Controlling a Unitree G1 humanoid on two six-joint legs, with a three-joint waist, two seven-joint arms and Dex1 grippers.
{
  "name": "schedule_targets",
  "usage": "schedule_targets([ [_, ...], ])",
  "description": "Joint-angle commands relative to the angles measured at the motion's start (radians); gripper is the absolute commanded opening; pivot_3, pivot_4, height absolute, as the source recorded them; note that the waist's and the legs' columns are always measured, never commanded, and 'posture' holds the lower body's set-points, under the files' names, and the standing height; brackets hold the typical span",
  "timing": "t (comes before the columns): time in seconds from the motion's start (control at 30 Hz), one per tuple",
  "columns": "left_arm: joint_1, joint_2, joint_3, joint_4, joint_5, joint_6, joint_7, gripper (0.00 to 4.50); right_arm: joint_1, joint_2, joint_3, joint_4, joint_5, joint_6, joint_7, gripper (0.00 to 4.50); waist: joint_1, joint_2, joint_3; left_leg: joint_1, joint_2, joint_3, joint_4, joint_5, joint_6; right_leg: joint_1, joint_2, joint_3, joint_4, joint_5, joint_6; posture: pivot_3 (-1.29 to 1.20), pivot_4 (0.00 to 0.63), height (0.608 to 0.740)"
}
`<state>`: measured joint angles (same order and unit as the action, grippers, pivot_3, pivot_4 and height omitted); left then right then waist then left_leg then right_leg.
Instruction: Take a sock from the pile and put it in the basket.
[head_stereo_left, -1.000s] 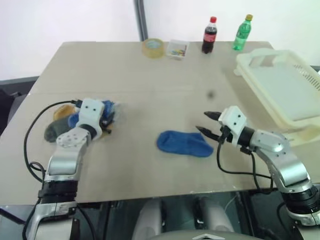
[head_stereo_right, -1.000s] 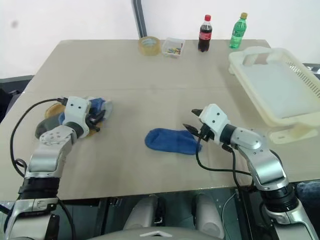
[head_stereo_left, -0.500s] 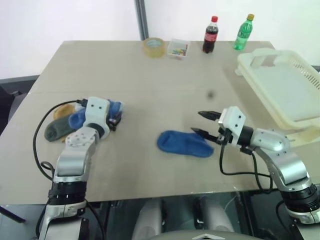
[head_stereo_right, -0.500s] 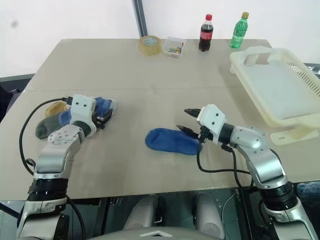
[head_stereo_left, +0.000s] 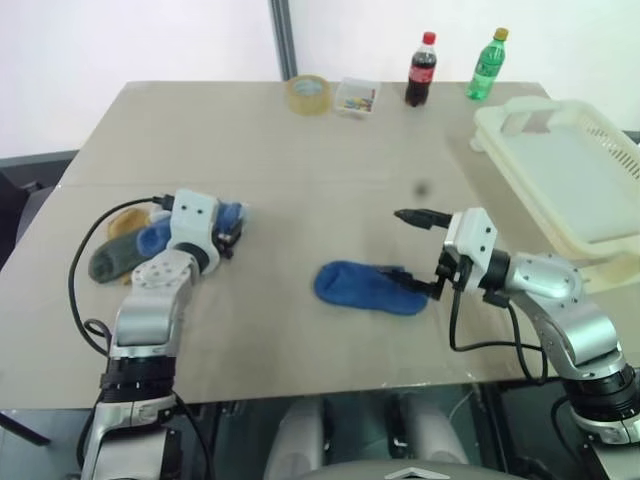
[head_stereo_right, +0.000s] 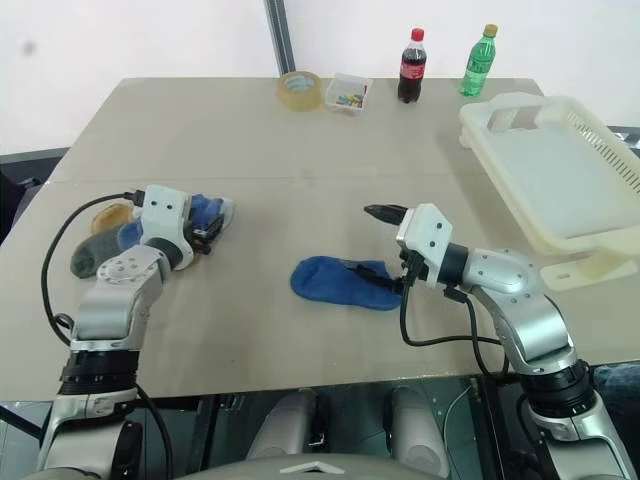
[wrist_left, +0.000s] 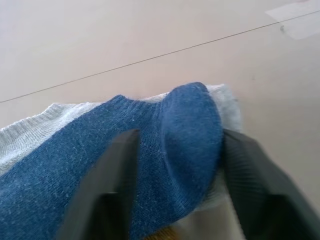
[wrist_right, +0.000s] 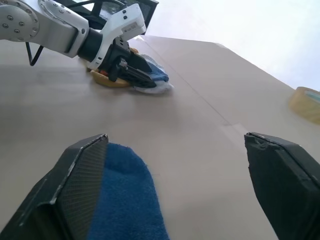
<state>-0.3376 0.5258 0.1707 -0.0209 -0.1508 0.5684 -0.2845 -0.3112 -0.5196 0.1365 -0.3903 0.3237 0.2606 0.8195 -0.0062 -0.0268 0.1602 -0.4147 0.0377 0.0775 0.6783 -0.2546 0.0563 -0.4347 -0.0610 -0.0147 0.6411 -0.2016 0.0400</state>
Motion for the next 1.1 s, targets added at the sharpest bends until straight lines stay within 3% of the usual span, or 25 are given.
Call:
schedule_targets([
  [0.03,-0.015,0.001,0.020,-0.007,-0.006,-0.023,-0.009,0.68,-0.016,0.002,-0.034,-0.013,-0.006,-0.029,-0.019,4.50,0.000,0.000,0.000,0.000,0.000,0.000,0.000,0.000,0.000,0.000,0.000,0.000,0.000,0.000,0.000,0.00,0.150,0.740],
  [0.07,-0.014,0.001,0.022,-0.008,-0.007,-0.026,-0.011,0.24,-0.015,0.001,-0.035,-0.011,-0.008,-0.031,-0.022,4.50,0.000,0.000,0.000,0.000,0.000,0.000,0.000,0.000,0.000,0.000,0.000,0.000,0.000,0.000,0.000,0.00,0.150,0.740],
  [0.1,-0.014,0.000,0.024,-0.009,-0.011,-0.031,-0.015,0.09,-0.016,0.001,-0.035,-0.008,-0.011,-0.033,-0.025,4.50,0.000,0.000,0.000,0.000,0.000,0.000,0.000,0.000,0.000,0.000,0.000,0.000,0.000,0.000,0.000,0.00,0.150,0.740],
  [0.53,0.008,-0.026,0.036,-0.061,-0.032,-0.052,-0.033,0.09,-0.018,0.004,-0.025,0.009,-0.030,-0.045,-0.035,4.50,0.000,0.000,0.000,0.000,0.000,0.000,0.000,0.000,0.000,0.000,0.000,0.000,0.000,0.000,0.000,0.00,0.150,0.740],
  [0.63,0.016,-0.021,0.043,-0.068,-0.027,-0.042,-0.020,1.07,-0.020,0.005,-0.022,0.011,-0.034,-0.045,-0.036,4.50,0.000,0.000,0.000,0.000,0.000,0.000,0.000,0.000,0.000,0.000,0.000,0.000,0.000,0.000,0.000,0.00,0.150,0.740],
  [0.8,0.012,-0.014,0.033,-0.048,-0.004,-0.057,-0.002,3.26,-0.022,0.009,-0.018,0.013,-0.041,-0.046,-0.041,4.50,0.000,0.000,0.000,0.000,0.000,0.000,0.000,0.000,0.000,0.000,0.000,0.000,0.000,0.000,0.000,0.00,0.150,0.740],
  [1.1,0.020,-0.016,0.021,-0.060,0.033,-0.141,-0.005,3.26,-0.022,0.007,-0.020,0.011,-0.045,-0.047,-0.043,4.50,0.000,0.000,0.000,0.000,0.000,0.000,0.000,0.000,0.000,0.000,0.000,0.000,0.000,0.000,0.000,0.00,0.150,0.740],
])
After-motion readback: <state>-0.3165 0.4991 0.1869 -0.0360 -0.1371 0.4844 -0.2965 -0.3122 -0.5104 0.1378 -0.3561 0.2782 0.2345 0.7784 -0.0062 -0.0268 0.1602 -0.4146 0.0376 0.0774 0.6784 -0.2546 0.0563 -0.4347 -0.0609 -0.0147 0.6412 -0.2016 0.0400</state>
